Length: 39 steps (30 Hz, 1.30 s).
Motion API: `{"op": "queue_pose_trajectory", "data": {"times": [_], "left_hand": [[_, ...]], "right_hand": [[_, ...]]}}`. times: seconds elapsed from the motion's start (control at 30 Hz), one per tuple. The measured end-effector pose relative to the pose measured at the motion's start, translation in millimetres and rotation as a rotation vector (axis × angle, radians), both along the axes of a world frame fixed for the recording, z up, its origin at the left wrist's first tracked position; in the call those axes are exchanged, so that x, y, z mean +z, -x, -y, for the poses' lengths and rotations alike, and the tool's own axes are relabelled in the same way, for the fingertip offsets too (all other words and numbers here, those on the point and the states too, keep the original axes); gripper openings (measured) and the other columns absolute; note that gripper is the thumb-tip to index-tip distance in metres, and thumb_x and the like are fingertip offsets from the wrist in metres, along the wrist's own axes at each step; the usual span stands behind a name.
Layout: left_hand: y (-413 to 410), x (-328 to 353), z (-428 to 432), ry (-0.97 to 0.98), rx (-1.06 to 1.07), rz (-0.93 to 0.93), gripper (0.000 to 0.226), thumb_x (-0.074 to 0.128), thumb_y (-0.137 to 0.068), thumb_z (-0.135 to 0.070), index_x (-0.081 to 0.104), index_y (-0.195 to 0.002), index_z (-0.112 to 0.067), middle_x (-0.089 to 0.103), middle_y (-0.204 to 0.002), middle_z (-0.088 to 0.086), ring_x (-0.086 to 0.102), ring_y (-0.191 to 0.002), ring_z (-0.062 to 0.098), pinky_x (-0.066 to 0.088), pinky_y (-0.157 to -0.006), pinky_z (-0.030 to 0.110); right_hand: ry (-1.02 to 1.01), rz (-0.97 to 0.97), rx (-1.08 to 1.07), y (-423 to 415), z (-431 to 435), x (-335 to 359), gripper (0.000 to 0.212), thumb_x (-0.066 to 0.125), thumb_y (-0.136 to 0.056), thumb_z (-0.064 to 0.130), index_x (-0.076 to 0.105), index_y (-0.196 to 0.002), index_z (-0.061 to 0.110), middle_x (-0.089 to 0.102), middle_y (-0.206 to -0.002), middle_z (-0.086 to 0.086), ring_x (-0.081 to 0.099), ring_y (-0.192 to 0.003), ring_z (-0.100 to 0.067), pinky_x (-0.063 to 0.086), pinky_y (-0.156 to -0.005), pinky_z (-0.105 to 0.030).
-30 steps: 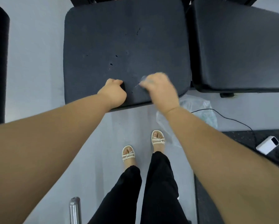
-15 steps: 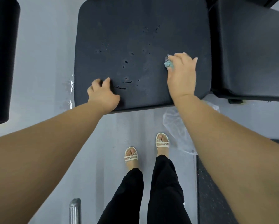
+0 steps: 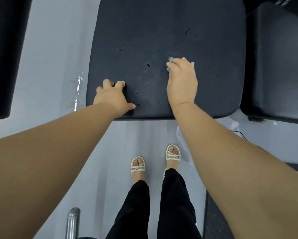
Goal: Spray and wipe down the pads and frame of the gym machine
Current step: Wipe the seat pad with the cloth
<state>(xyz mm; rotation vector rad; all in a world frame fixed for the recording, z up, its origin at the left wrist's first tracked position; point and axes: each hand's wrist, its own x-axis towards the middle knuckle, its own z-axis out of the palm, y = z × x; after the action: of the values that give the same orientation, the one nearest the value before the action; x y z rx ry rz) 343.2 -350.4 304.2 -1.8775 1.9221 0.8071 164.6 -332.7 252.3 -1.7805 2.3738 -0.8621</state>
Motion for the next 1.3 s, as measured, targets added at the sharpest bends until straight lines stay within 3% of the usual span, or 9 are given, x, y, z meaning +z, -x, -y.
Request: {"op": "queue_pose_trajectory", "data": {"times": [0.17,0.43,0.63,0.8,0.87,0.97,1.07,1.2,1.3], "left_hand": [[0.0,0.4,2.4,-0.01,-0.017,0.021,0.075,0.069,-0.079,-0.047,0.031,-0.14,-0.025,0.027,-0.137,0.009,0.031,-0.126,0.033,0.039,-0.092,0.04],[-2.1,-3.3,1.0,0.005,-0.031,0.025,0.073,0.066,-0.08,-0.05,0.031,-0.138,-0.026,0.027,-0.136,0.007,0.03,-0.124,0.032,0.038,-0.078,0.036],[-3.0,-3.4,3.5,-0.012,-0.061,0.056,0.073,0.065,-0.08,-0.05,0.029,-0.138,-0.024,0.027,-0.134,0.007,0.031,-0.122,0.031,0.037,-0.076,0.035],[-3.9,-5.9,3.1,-0.005,-0.07,0.053,0.072,0.064,-0.081,-0.052,0.029,-0.138,-0.026,0.025,-0.137,0.008,0.029,-0.123,0.032,0.04,-0.074,0.036],[-3.0,-5.6,3.7,-0.013,-0.066,0.047,0.074,0.065,-0.08,-0.052,0.028,-0.139,-0.025,0.024,-0.138,0.008,0.029,-0.124,0.033,0.041,-0.075,0.036],[-4.3,-5.1,5.5,-0.014,-0.059,0.039,0.077,0.066,-0.078,-0.052,0.028,-0.139,-0.025,0.025,-0.138,0.008,0.03,-0.124,0.033,0.039,-0.073,0.035],[-6.9,-5.9,6.2,0.007,-0.036,0.008,0.079,0.069,-0.075,-0.053,0.03,-0.138,-0.027,0.027,-0.136,0.006,0.032,-0.123,0.032,0.037,-0.074,0.035],[-27.0,-11.9,6.4,0.053,0.075,-0.158,0.068,0.07,-0.078,-0.045,0.039,-0.135,-0.025,0.035,-0.135,0.003,0.039,-0.124,0.027,0.041,-0.087,0.037],[-56.1,-20.9,0.3,0.129,0.29,-0.389,0.042,0.055,-0.087,-0.017,0.049,-0.129,-0.022,0.048,-0.131,0.003,0.048,-0.119,0.025,0.042,-0.1,0.04]], "right_hand": [[0.029,-0.191,0.623,-38.8,-4.5,-9.3,0.03,0.063,-0.065,-0.005,0.072,-0.091,0.007,0.07,-0.093,-0.01,0.067,-0.093,-0.034,0.05,-0.086,-0.051],[-0.025,-0.041,-0.042,8.2,25.4,6.5,0.024,0.051,-0.079,-0.004,0.07,-0.092,0.003,0.068,-0.102,-0.008,0.059,-0.102,-0.028,0.031,-0.099,-0.024],[-0.047,-0.142,0.629,-52.7,19.1,-4.9,0.033,0.06,-0.067,-0.004,0.072,-0.095,0.01,0.07,-0.1,-0.006,0.067,-0.093,-0.032,0.052,-0.084,-0.043],[-0.082,-0.077,0.161,6.1,43.5,1.9,0.034,0.046,-0.085,0.0,0.069,-0.107,0.009,0.066,-0.111,-0.004,0.058,-0.109,-0.026,0.035,-0.103,-0.03],[-0.036,0.006,0.006,-23.0,41.2,-2.3,0.032,0.049,-0.081,-0.004,0.071,-0.101,0.006,0.067,-0.108,-0.008,0.059,-0.11,-0.03,0.034,-0.107,-0.039],[0.006,-0.067,0.335,-66.4,34.0,-14.4,0.029,0.058,-0.074,-0.007,0.072,-0.097,0.004,0.069,-0.103,-0.012,0.063,-0.102,-0.036,0.042,-0.098,-0.048],[-0.105,-0.171,0.61,-39.0,42.0,-3.7,0.031,0.057,-0.082,0.002,0.069,-0.109,0.012,0.067,-0.113,-0.006,0.061,-0.107,-0.03,0.045,-0.094,-0.036],[-0.108,-0.088,0.208,-15.5,49.2,-6.4,0.03,0.046,-0.09,0.004,0.067,-0.112,0.009,0.063,-0.119,-0.006,0.05,-0.123,-0.028,0.034,-0.105,-0.031],[0.006,-0.041,0.269,-67.3,35.9,-17.9,0.024,0.059,-0.079,0.0,0.072,-0.099,0.008,0.069,-0.103,-0.008,0.063,-0.102,-0.032,0.05,-0.091,-0.038]]}}
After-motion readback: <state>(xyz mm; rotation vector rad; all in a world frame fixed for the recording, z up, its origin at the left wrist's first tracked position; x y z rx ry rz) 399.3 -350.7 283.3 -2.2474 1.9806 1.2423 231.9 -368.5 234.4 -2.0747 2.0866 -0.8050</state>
